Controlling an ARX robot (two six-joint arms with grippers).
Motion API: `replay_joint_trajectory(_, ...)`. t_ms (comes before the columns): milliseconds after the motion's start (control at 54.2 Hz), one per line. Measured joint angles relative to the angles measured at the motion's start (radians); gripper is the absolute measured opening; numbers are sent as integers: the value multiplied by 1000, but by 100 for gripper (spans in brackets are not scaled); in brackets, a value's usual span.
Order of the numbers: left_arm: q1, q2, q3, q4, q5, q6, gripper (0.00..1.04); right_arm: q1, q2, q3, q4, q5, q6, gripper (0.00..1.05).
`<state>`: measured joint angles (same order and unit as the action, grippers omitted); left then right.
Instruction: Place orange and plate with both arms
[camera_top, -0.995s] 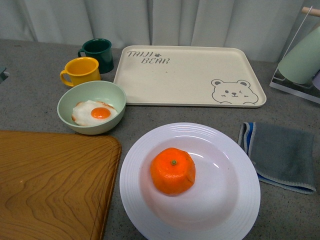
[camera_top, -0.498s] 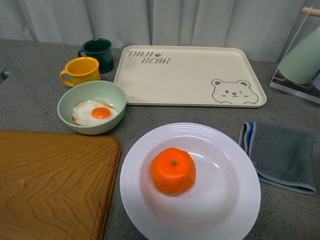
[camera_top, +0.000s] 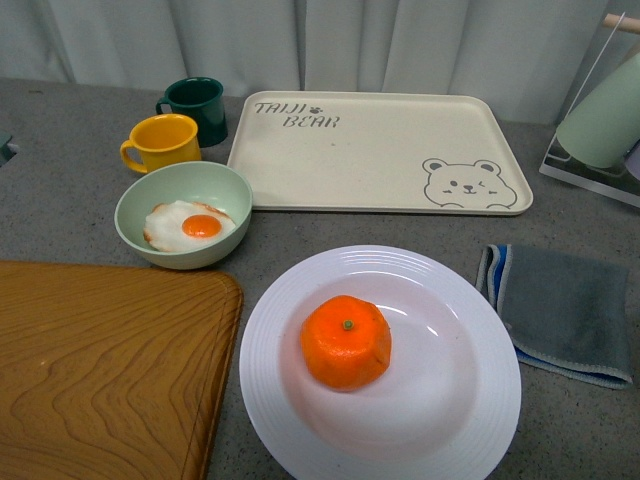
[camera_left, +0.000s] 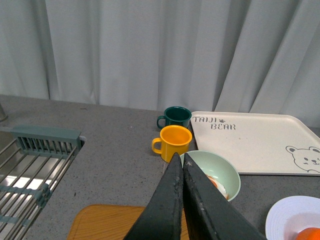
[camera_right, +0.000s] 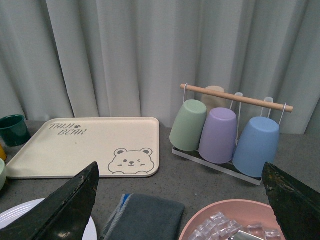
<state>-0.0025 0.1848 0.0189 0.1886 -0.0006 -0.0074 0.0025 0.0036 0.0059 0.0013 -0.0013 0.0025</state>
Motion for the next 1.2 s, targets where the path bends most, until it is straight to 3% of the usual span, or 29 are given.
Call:
replay_joint_trajectory(74,0,-28,0,-28,0,0,4,0,0,0,0,0,0,95)
replay_joint_trajectory(166,0,-144,0,-174,1,0,4,0,0,0,0,0,0,95)
replay_joint_trajectory(369,0,-179,0,-186,1,0,4,0,0,0,0,0,0,95)
replay_joint_trajectory(461,0,-180,0,-187,1,0,19,0,0,0,0,0,0,95)
replay_joint_trajectory(535,0,-180,0,-187,0,0,33,42,62,26,-61,107,-89,95)
replay_joint_trajectory(571,0,-180,0,-187,0,0,38,57,112,34,-60,113,-107,95)
replay_joint_trajectory(645,0,-181,0,-187,1,0,51,93,260,61,-40,62,-99,95)
replay_joint_trajectory(903,0,-181,0,-187,0,0,99,219,965,193,204,-151,258,95)
replay_joint_trajectory(1198,0,-181,0,-187,1,2,98,243,1452,402,146,-271,440,95)
